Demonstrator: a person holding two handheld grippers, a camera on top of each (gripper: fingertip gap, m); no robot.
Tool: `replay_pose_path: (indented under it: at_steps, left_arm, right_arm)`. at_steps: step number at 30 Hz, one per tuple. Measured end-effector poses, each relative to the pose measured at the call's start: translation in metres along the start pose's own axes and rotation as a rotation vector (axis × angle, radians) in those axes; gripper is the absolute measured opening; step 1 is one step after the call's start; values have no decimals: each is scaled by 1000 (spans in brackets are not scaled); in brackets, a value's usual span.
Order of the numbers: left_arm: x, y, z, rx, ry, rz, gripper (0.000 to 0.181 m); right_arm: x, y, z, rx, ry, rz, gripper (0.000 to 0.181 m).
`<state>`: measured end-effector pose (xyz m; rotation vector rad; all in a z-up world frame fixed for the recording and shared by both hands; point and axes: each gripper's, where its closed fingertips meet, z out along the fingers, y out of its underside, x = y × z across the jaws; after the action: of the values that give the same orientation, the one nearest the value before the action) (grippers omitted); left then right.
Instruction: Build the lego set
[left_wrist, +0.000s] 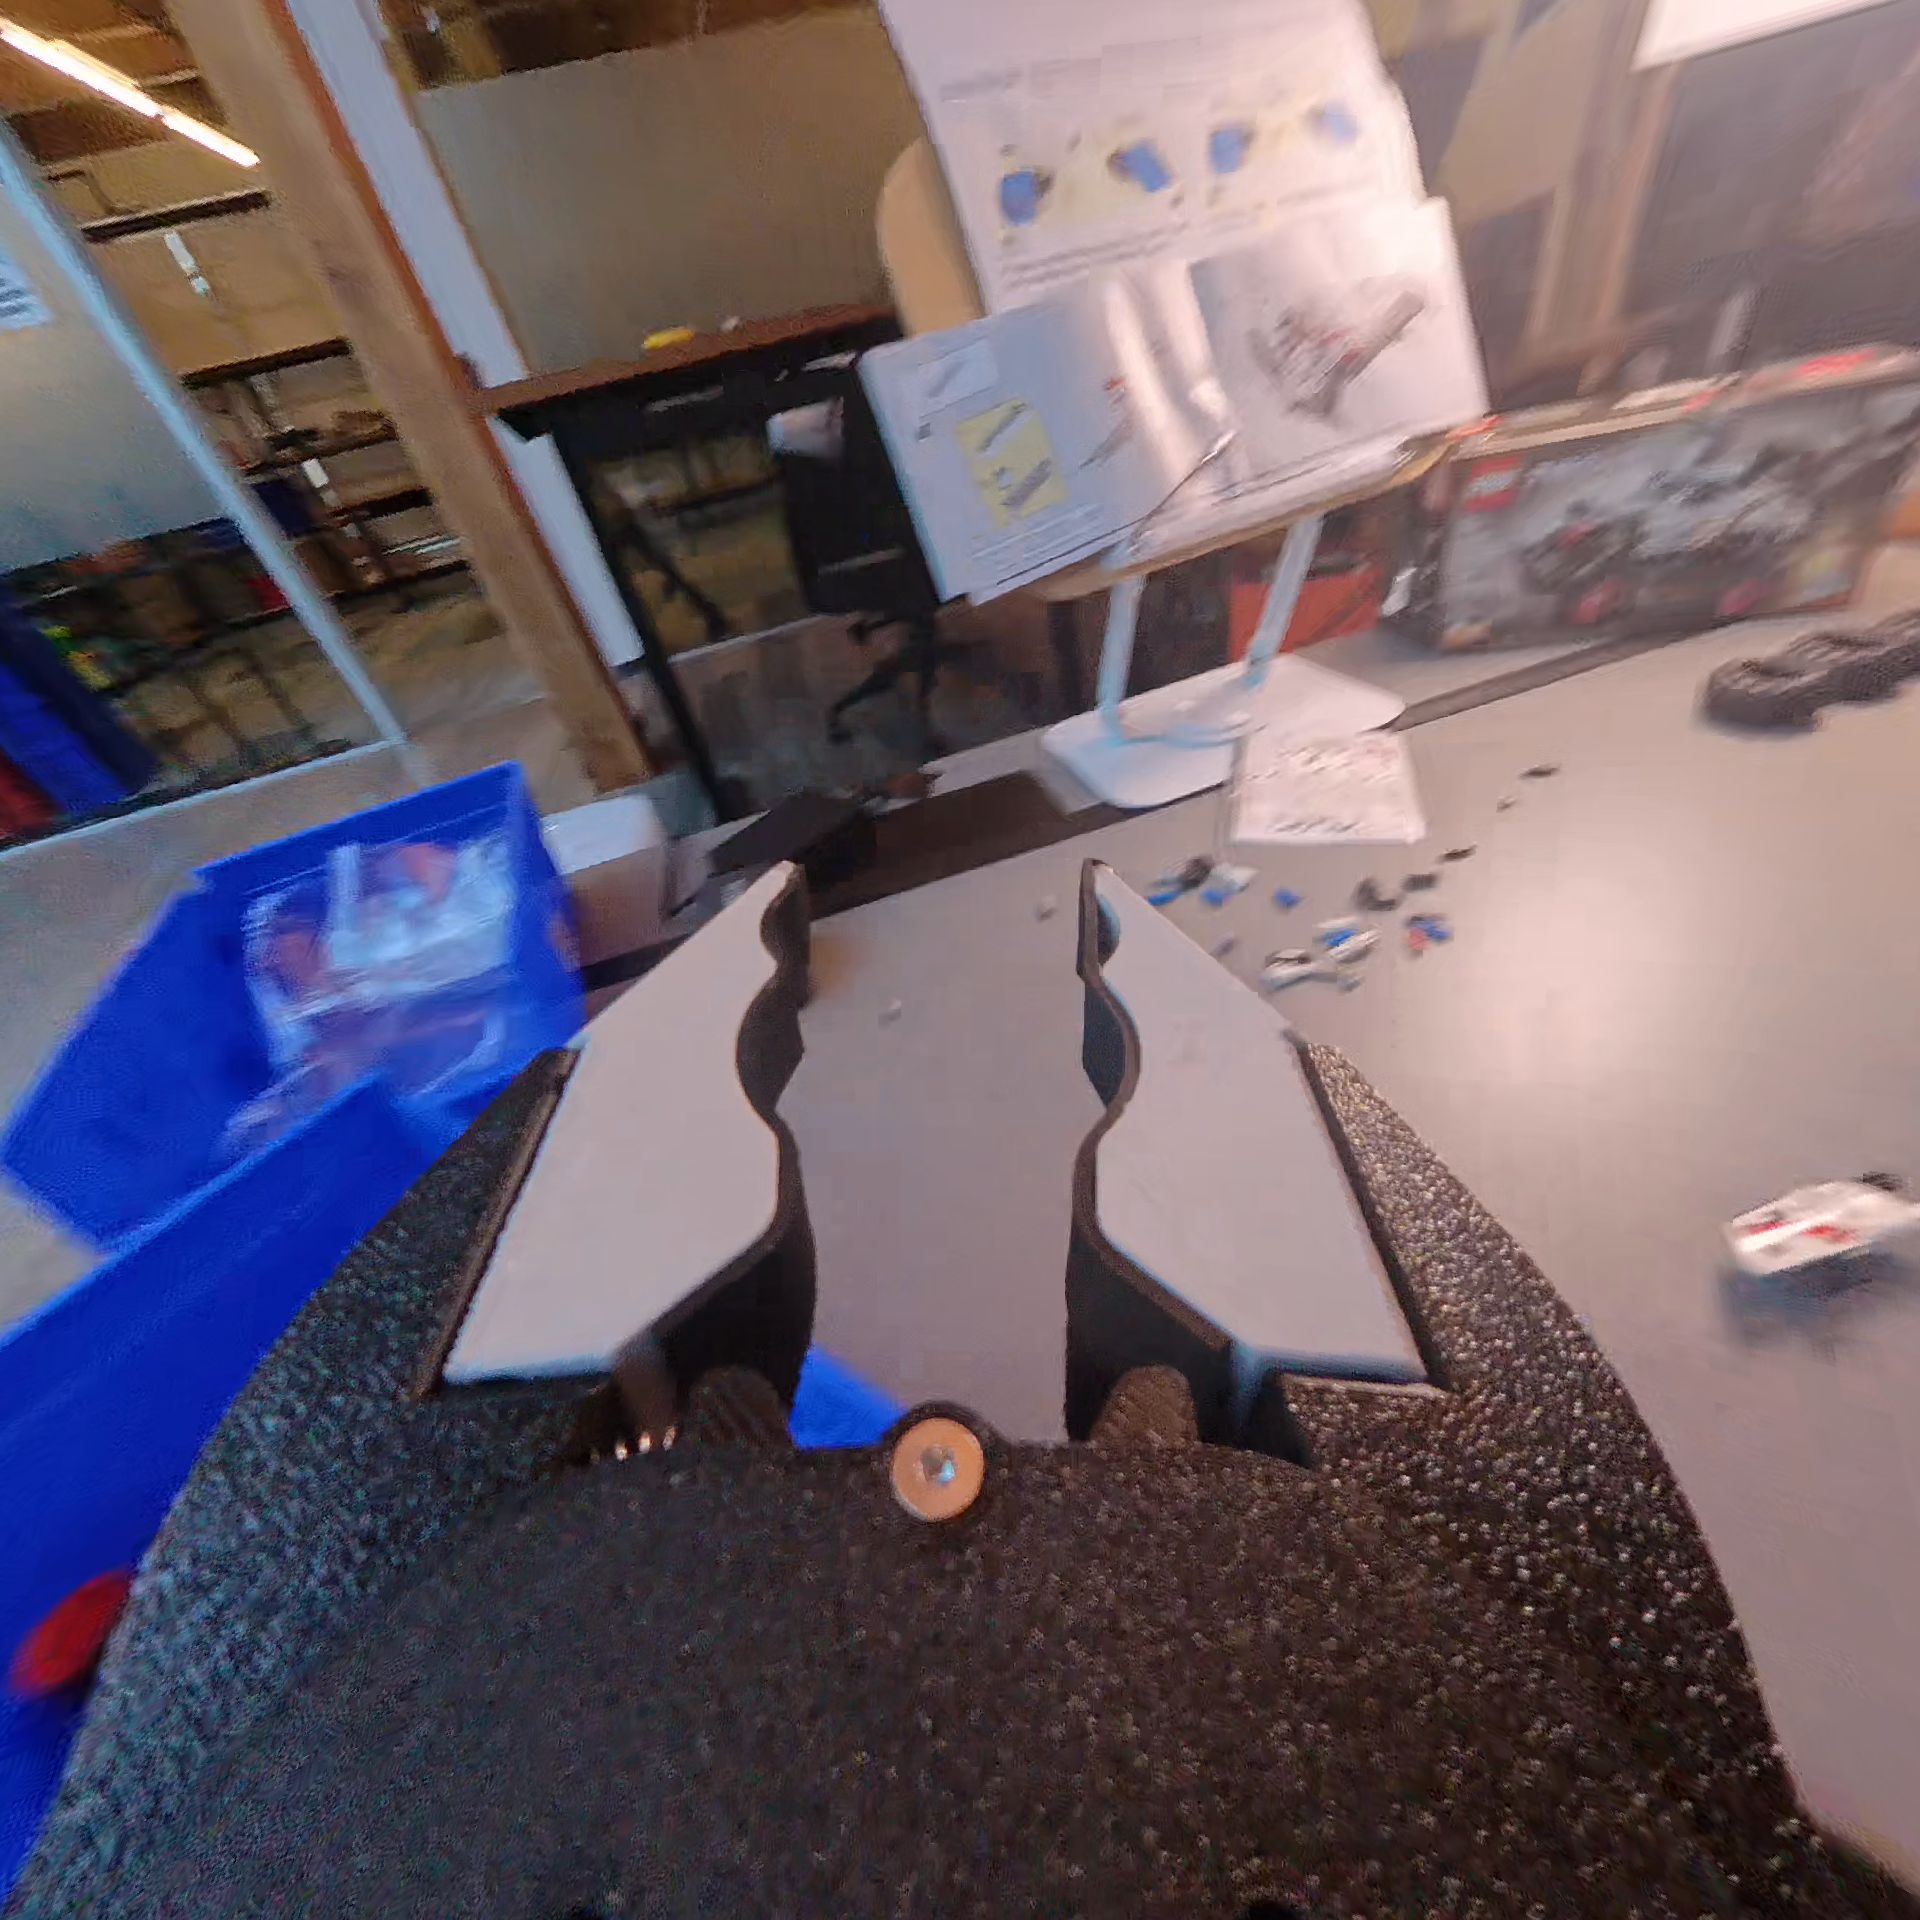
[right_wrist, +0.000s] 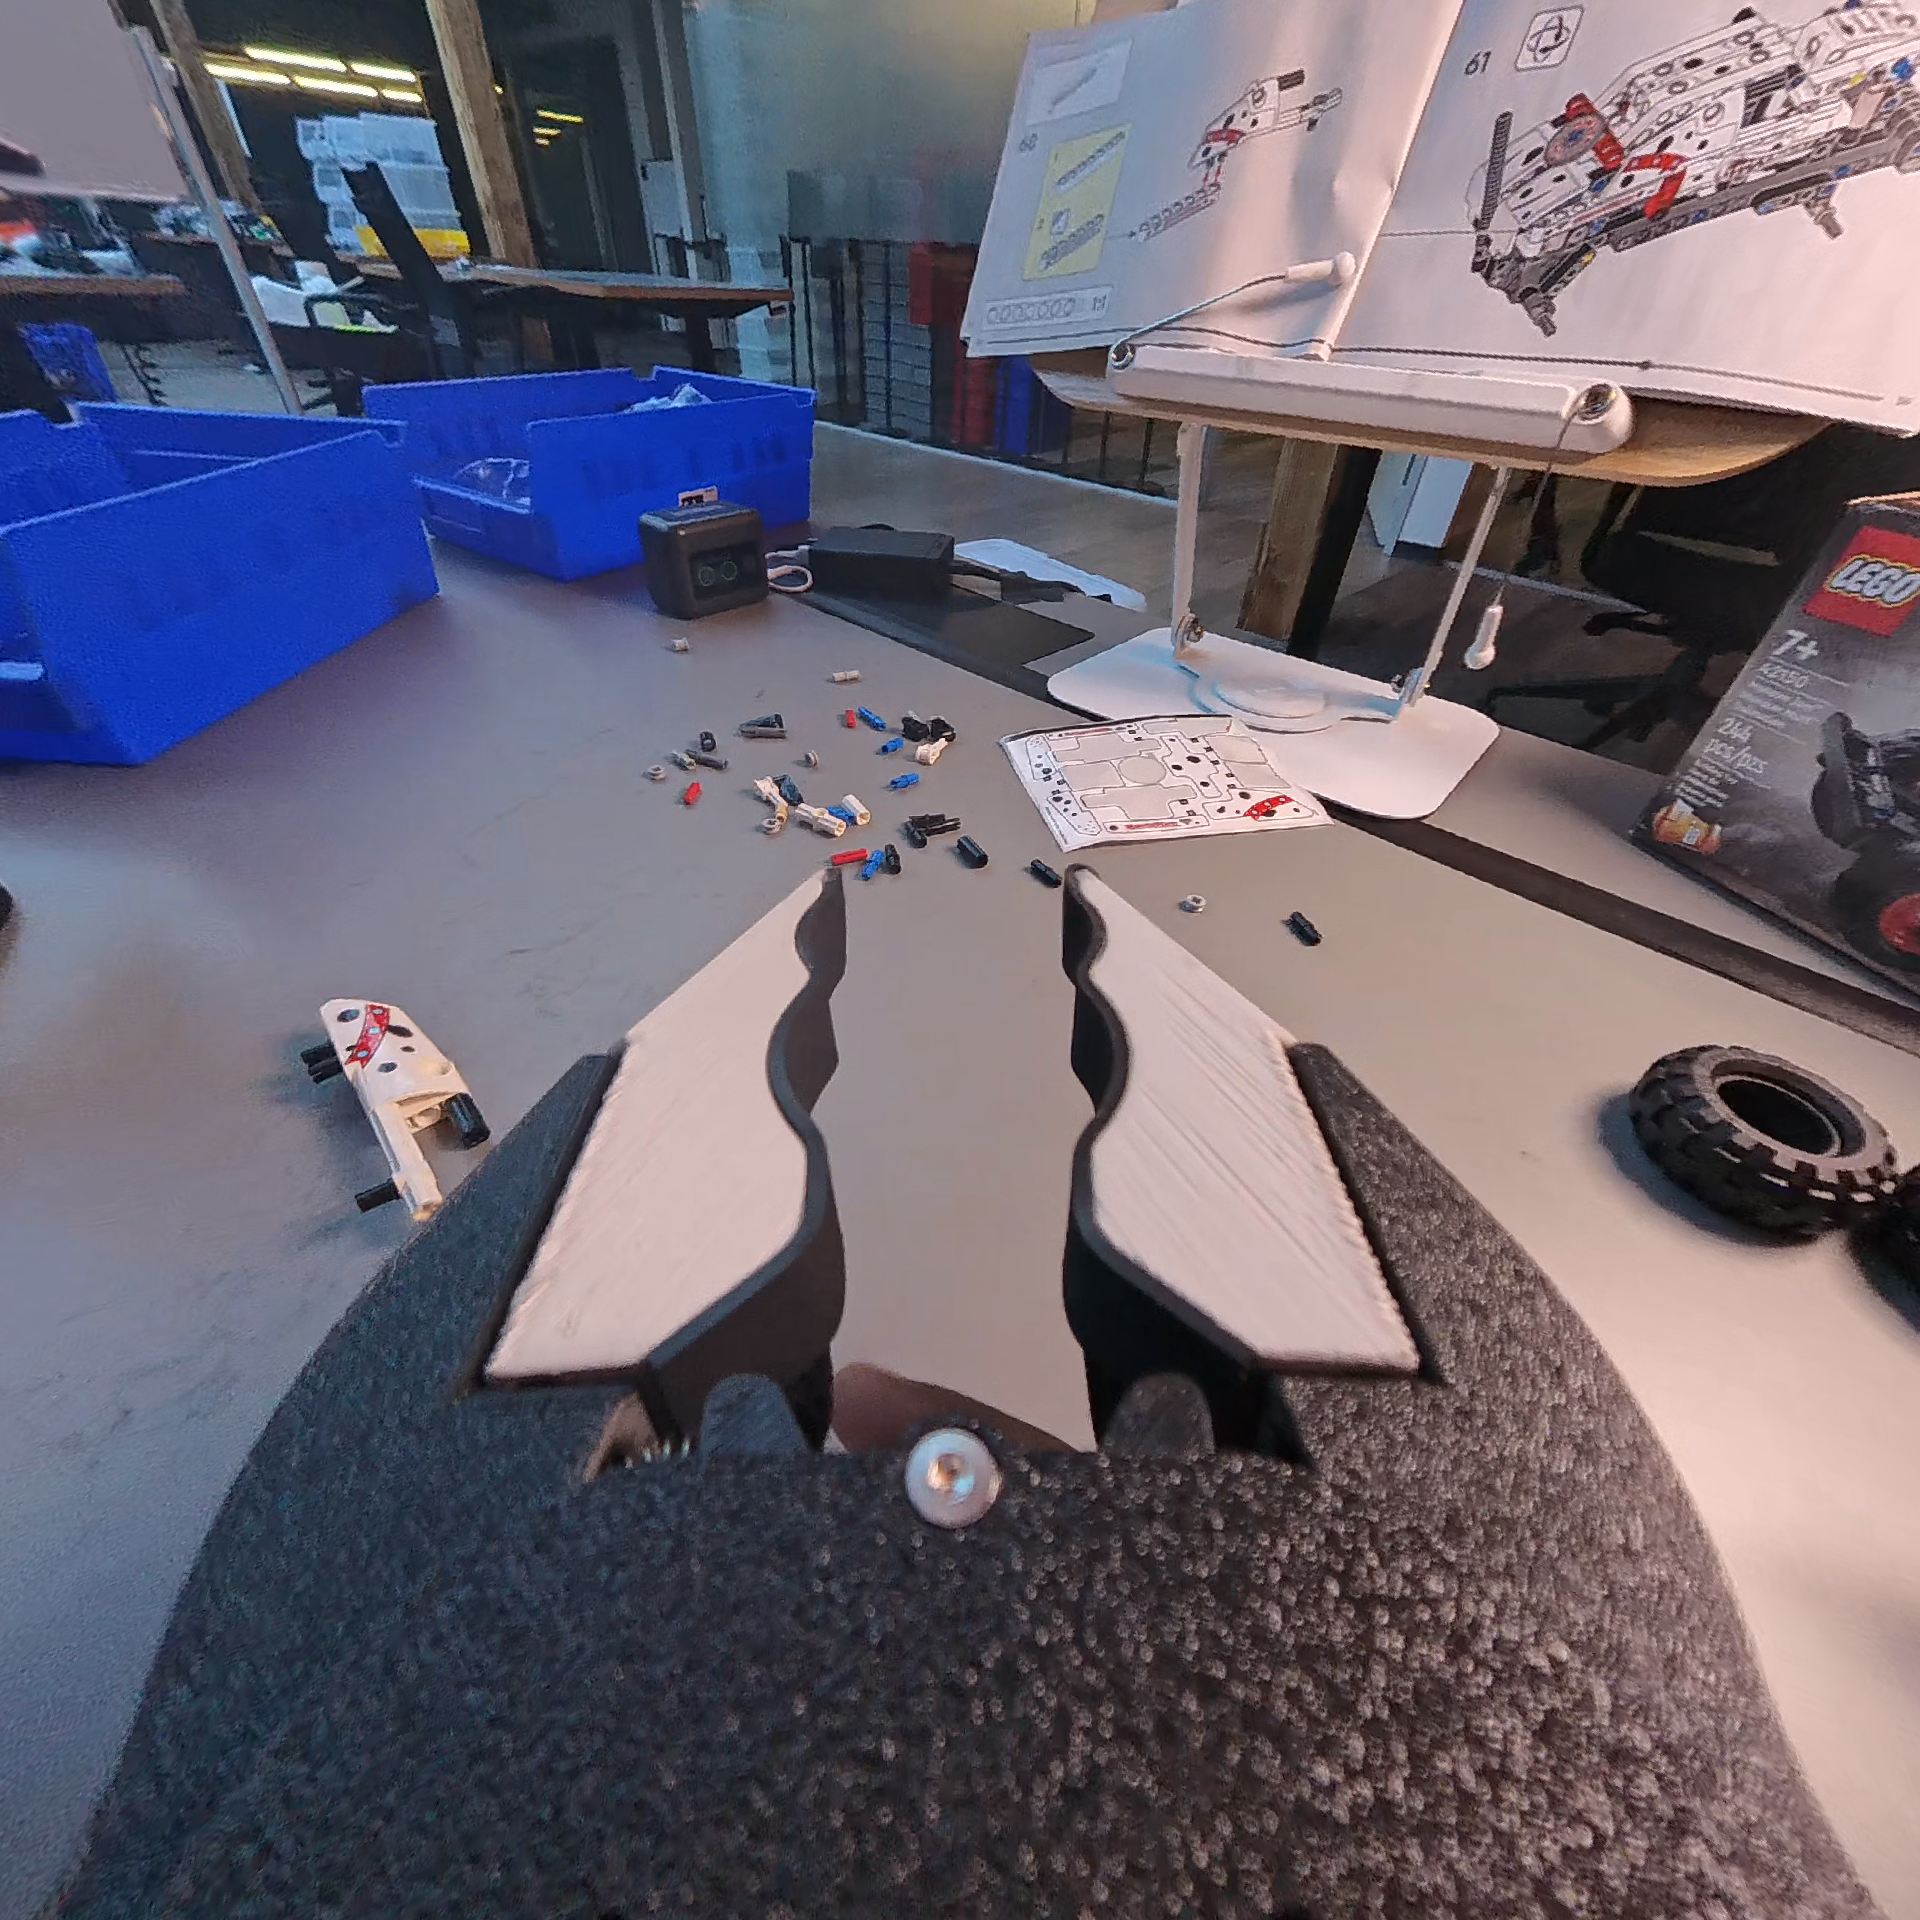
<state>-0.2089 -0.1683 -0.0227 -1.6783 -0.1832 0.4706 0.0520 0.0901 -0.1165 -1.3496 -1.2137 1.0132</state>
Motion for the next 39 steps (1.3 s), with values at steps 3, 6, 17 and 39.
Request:
replay_pose_path:
  at_steps: [3,6,17,39]
  left_arm:
    - [-86,27,-28,-282,-109,80,45]
    - [-152,77,-42,-565,-110,100,34]
    - [-151,227,-71,-1324,161,-105,22]
    - [-140,134,-47,-961,102,222,7]
  right_arm:
    - [-8,-1,-2,2,-33,-15,38]
    - [-13,0,-3,0,-62,-28,33]
    - [-22,22,1,-85,-99,-120,23]
    - [-22,32,4,-127,-90,-165,20]
